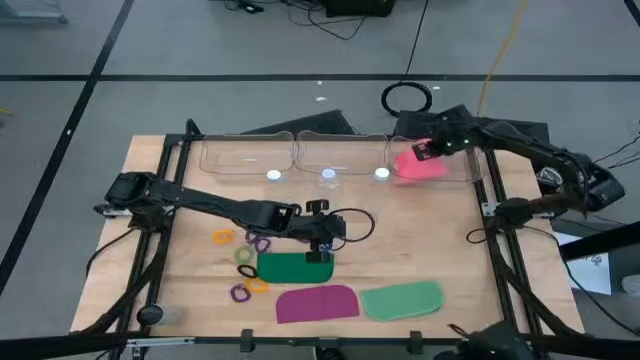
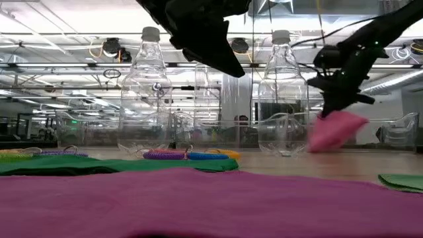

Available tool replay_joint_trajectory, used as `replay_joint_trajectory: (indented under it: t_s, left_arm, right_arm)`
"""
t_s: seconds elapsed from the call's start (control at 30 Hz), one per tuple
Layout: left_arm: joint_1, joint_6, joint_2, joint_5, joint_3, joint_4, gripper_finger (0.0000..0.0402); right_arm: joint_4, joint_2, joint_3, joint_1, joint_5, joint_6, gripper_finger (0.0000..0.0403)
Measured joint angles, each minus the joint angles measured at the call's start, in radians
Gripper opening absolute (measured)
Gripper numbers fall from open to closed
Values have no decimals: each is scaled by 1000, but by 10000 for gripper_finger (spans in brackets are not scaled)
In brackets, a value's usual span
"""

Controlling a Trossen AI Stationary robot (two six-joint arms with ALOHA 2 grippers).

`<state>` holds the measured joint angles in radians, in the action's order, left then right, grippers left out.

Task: Pick & Place Sports Items
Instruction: Put the pink microfiber towel into the right transparent bin

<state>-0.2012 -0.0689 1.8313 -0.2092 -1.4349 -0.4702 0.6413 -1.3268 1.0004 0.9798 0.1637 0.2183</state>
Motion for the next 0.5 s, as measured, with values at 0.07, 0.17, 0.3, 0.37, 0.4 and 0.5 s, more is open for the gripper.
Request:
replay_joint_trajectory:
  t_s: [0.07,0.17,0.3,0.37,0.4,0.5]
  left_arm:
    - [0,0,0,0,0,0,19]
    - [0,0,0,0,0,0,19]
    - [0,-1,0,0,0,2,19]
    - [0,-9,0,1,0,2,19]
    - [0,-14,0,1,0,2,19]
    - [0,-18,0,2,0,3,19]
  right_arm:
    - [-5,12,0,0,-4,5,0]
    - [12,16,0,3,-12,5,0]
    - [33,16,-19,7,-76,4,0]
    - [28,16,-50,10,-87,5,0]
    - [19,16,-70,14,-86,5,0]
    - [-12,16,-132,27,-83,5,0]
